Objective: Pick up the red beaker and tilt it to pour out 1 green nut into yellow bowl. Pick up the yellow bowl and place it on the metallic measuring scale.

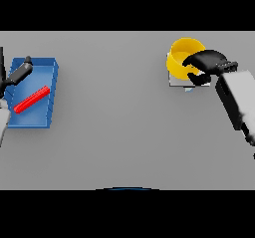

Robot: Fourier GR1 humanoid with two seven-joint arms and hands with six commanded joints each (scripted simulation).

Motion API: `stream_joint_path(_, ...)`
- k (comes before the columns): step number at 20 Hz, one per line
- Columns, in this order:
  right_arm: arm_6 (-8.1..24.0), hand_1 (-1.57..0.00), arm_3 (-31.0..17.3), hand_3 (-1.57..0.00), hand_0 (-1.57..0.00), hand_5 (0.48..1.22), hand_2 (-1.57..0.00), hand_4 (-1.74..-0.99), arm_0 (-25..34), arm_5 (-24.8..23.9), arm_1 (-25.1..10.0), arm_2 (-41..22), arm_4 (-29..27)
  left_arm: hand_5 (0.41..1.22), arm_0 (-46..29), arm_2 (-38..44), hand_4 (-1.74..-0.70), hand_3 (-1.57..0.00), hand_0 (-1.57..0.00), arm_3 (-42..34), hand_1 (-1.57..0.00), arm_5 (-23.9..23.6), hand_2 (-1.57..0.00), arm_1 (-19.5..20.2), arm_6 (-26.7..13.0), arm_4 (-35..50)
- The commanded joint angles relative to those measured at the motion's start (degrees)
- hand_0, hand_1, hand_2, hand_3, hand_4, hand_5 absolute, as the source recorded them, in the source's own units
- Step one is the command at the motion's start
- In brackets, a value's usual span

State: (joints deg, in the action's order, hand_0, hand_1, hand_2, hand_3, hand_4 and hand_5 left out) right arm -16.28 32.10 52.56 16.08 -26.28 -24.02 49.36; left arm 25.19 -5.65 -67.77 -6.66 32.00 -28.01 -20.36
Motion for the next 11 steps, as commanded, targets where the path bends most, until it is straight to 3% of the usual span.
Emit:
stream_joint_path(1, -0.16, -0.18, -0.18, -0.43, -0.21, 0.876, -0.24, -1.552, 0.30, -0.03, 0.08, 0.08, -0.05, 0.664, 0.27, -0.14, -0.72, 0.00, 0.00, -0.05, 0.00, 0.23, 0.00, -0.12, -0.23, 0.03)
stream_joint_path(7, -1.34, -0.05, -1.29, -0.24, -0.05, 0.786, -0.06, -1.518, -0.06, -0.78, 0.07, 0.92, -0.79, 0.664, 1.38, -0.14, -0.72, 0.00, 0.00, 0.84, 0.00, 0.17, 0.00, -0.23, -0.76, -0.22)
stream_joint_path(11, 0.84, -0.02, -1.29, -0.15, -0.02, 0.738, -0.03, -1.478, -0.17, 0.74, 0.19, 1.02, -0.93, 0.665, 1.07, -0.04, -0.73, 0.00, 0.00, 1.48, 0.00, -0.07, 0.00, -0.26, 0.50, -0.14)
